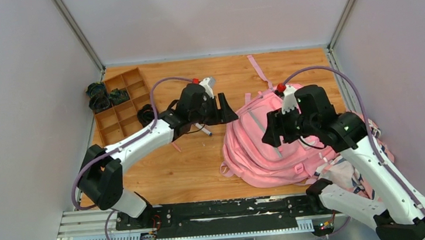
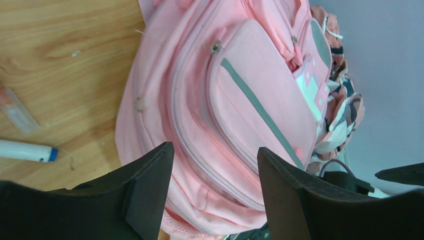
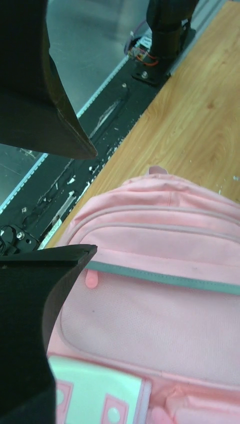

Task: Pack the student bag
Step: Adjust the student bag at the center of the board.

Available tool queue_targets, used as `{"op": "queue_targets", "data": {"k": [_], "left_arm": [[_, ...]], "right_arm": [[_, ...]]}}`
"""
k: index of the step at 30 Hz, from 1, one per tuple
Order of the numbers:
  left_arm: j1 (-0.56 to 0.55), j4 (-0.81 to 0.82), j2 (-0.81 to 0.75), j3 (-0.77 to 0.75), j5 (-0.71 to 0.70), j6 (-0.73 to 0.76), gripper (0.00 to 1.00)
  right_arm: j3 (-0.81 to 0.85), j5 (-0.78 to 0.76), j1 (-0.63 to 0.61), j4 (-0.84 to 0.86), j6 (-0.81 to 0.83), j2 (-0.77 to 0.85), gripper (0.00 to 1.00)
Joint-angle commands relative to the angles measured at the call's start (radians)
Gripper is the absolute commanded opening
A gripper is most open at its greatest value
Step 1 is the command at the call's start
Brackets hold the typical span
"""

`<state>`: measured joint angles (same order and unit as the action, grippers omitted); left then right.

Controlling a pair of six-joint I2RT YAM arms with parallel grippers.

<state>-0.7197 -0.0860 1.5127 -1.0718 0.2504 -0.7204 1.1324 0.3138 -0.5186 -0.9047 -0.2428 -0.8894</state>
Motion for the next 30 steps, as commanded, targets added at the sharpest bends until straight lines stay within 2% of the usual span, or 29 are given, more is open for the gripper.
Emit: {"op": "queue_targets", "data": {"k": [1, 4, 7, 11, 15, 22, 25, 30], "left_arm": [[0.029, 0.015, 0.033, -0.071, -0.021, 0.034, 0.68], [0.029, -0.024, 0.118, -0.160, -0.008, 0.067, 0.68], [0.032, -0.051, 0.211, -0.245, -0.002, 0.095, 0.67], [0.038, -0.055, 0.316, -0.294, -0.011, 0.112, 0.63], [0.035, -0.053, 0.378, -0.279, 0.033, 0.106, 0.58], [-0.017, 0.074, 0.260, -0.032, 0.047, 0.042, 0.58], [-0.078, 0.081, 0.219, 0.040, 0.037, 0.014, 0.58], [-0.198, 0.146, 0.154, 0.132, 0.022, -0.067, 0.58]], "right_arm": [[0.041, -0.212, 0.015, -0.079, 0.014, 0.003, 0.66], [0.034, -0.524, 0.039, -0.155, -0.087, -0.034, 0.64], [-0.009, -0.603, 0.140, -0.222, -0.151, -0.090, 0.63], [-0.130, -0.532, 0.303, -0.188, -0.197, -0.089, 0.61], [-0.192, -0.468, 0.342, -0.125, -0.229, -0.089, 0.59], [-0.286, -0.378, 0.342, 0.066, -0.257, -0.141, 0.59], [-0.309, -0.298, 0.342, 0.175, -0.251, -0.235, 0.58], [-0.222, -0.214, 0.341, 0.319, -0.195, -0.428, 0.56]]}}
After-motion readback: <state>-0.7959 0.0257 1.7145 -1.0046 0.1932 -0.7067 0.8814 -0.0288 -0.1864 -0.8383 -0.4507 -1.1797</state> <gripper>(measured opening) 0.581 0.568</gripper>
